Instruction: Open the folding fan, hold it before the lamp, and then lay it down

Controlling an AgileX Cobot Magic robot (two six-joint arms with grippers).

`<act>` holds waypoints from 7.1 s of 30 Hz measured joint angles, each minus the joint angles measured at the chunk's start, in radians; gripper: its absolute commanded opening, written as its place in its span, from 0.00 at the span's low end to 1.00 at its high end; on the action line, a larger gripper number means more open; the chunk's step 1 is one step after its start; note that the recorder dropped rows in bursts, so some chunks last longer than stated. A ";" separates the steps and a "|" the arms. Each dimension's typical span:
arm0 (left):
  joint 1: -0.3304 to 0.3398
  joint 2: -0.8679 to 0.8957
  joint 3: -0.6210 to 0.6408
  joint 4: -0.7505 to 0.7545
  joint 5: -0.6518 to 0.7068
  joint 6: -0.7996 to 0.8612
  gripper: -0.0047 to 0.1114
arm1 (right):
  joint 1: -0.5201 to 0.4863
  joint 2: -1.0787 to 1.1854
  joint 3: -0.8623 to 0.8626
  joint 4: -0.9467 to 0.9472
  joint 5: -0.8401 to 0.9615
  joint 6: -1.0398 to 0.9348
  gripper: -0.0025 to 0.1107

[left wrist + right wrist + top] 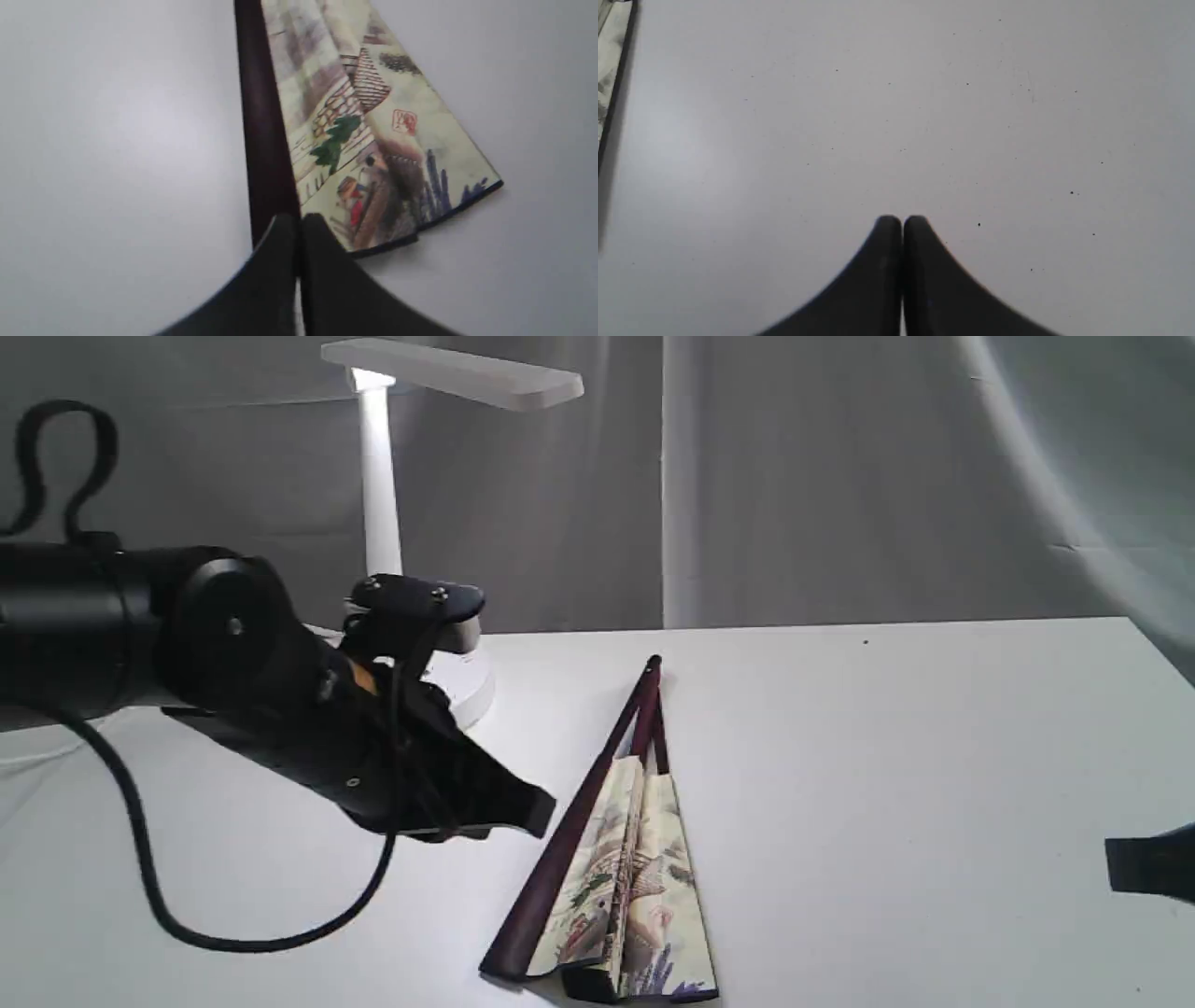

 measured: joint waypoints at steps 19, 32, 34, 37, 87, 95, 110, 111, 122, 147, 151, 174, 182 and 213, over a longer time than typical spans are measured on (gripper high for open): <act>-0.095 0.184 -0.169 -0.002 0.049 0.005 0.33 | 0.000 0.000 0.000 0.000 0.004 0.000 0.02; -0.128 0.243 -0.169 0.001 -0.041 -0.027 0.33 | 0.000 0.000 0.000 0.000 0.004 0.000 0.02; -0.128 0.244 -0.169 0.020 -0.049 -0.027 0.33 | 0.000 0.000 0.000 0.000 0.004 0.000 0.02; -0.128 0.251 -0.169 0.060 -0.054 -0.053 0.37 | 0.000 0.000 0.000 0.004 0.004 0.000 0.02; -0.128 0.435 -0.299 0.390 -0.005 -0.393 0.40 | 0.000 0.000 0.000 0.010 0.004 0.000 0.02; -0.143 0.438 -0.303 0.390 0.055 0.021 0.39 | 0.000 0.000 0.000 0.010 0.002 0.000 0.02; -0.155 0.436 -0.309 0.372 0.054 0.629 0.39 | 0.003 0.000 0.000 0.020 0.000 -0.007 0.02; -0.155 0.436 -0.309 0.372 0.047 0.669 0.39 | 0.008 0.000 0.000 0.020 0.000 -0.012 0.02; -0.156 0.444 -0.309 0.386 -0.068 0.991 0.39 | 0.026 0.211 -0.202 0.086 0.217 -0.060 0.03; -0.156 0.336 -0.304 0.355 -0.040 0.356 0.44 | 0.026 0.679 -0.665 0.315 0.514 -0.350 0.29; -0.156 0.286 -0.304 0.253 0.109 0.254 0.34 | 0.026 0.743 -0.705 0.343 0.528 -0.376 0.29; -0.053 0.268 -0.265 0.055 0.263 -0.181 0.30 | 0.026 1.094 -1.000 0.543 0.589 -0.750 0.40; -0.053 0.268 -0.197 0.055 0.265 -0.183 0.30 | 0.026 1.186 -1.001 0.692 0.594 -0.747 0.40; -0.053 0.268 -0.197 0.042 0.279 -0.183 0.30 | 0.026 1.263 -1.011 0.862 0.697 -0.797 0.36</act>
